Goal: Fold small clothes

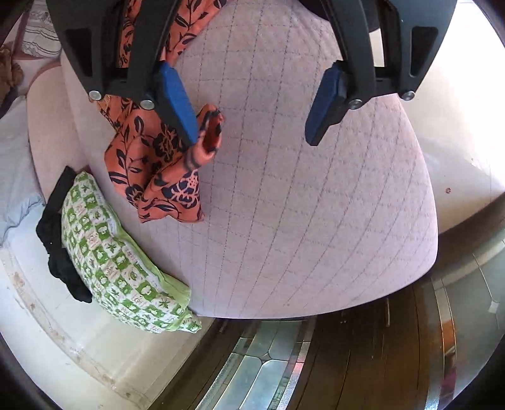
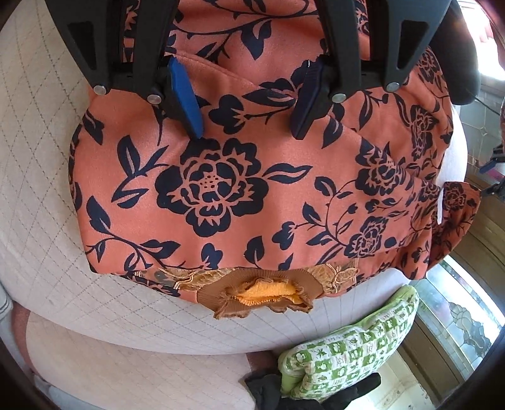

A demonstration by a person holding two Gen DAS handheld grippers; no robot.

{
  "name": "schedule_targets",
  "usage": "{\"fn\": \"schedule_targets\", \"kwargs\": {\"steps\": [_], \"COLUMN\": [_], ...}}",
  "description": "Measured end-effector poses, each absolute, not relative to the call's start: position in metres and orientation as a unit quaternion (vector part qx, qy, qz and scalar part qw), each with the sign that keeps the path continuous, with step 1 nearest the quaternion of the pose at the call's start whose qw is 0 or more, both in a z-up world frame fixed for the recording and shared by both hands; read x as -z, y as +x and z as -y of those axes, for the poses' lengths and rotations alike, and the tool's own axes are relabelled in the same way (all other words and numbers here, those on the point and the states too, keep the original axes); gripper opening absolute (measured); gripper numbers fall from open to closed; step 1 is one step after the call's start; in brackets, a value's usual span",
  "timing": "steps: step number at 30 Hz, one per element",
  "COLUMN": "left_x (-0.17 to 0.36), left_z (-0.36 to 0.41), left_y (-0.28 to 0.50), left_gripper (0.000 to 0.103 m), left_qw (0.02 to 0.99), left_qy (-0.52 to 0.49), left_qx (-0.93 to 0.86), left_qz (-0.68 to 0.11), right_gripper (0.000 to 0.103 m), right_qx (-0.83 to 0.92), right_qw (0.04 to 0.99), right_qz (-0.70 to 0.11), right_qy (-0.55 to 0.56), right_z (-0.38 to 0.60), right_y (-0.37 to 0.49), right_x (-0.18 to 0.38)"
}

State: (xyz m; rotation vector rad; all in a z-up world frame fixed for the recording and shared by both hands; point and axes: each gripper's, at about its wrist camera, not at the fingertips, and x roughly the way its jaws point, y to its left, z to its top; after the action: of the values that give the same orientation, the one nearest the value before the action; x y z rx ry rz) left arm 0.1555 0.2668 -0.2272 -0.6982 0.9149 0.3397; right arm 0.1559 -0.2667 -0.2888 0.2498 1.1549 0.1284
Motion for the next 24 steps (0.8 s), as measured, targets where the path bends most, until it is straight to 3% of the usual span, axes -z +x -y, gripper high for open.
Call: {"fn": "schedule_targets", "kwargs": {"steps": [2,6,15,24], "left_x": [0.227,0.223,0.229,0.212], "left_z": [-0.257,-0.237,-0.187,-0.155], "left_y": [0.15,0.16,0.209,0.181], "left_gripper": [0.073,0.084,0.084,0.084], "left_qw": [0.835,0.851,0.88,0.911], "left_qy": [-0.319,-0.3,-0.158,-0.065], "left_qx": [-0.155,-0.143,-0.127,-0.107], "left_qz": [-0.42,-0.406,-0.429,-0.392], "right_gripper": [0.064,0.064,0.064,0.064], "right_qx": [-0.06,-0.061,-0.064,-0.068], "right_qw": [0.829,0.83,0.831,0.83], "right_qz": [-0.545,-0.543,-0.542,-0.545], "right_qy": [0.113,0.112,0.105,0.101], "right_z": [0.265,0.264,0.264,0.264], "right_y": [0.157,0.157,0.157,0.158], "right_x": [0.289,0.289,0.289,0.289]}}
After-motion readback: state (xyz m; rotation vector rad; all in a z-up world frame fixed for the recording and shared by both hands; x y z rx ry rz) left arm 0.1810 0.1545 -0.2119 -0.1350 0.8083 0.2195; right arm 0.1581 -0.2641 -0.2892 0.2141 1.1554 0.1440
